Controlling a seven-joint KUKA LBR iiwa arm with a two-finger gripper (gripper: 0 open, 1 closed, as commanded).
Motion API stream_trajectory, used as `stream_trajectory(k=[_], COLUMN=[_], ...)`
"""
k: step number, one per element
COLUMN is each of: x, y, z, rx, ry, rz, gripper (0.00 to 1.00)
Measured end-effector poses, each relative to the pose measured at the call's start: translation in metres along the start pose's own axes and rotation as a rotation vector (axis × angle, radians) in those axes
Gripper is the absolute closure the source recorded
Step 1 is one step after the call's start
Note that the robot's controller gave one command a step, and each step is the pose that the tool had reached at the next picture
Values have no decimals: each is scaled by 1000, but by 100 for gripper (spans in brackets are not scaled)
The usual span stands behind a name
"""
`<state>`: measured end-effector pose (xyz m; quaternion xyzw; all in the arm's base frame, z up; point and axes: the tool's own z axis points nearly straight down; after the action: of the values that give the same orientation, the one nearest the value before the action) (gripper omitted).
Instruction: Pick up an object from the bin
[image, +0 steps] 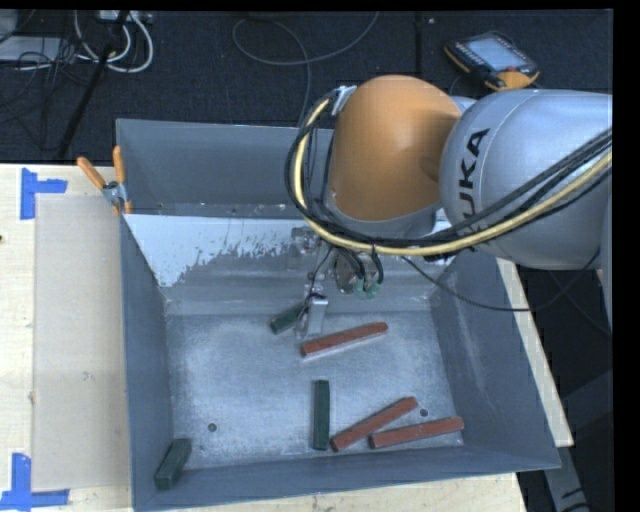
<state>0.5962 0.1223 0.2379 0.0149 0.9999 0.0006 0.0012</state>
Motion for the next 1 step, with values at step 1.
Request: stream_trajectory(k=[1], x=[7], y=[-23], z=[53], rx=[0], ry=[-2], rz=[24], gripper=[0])
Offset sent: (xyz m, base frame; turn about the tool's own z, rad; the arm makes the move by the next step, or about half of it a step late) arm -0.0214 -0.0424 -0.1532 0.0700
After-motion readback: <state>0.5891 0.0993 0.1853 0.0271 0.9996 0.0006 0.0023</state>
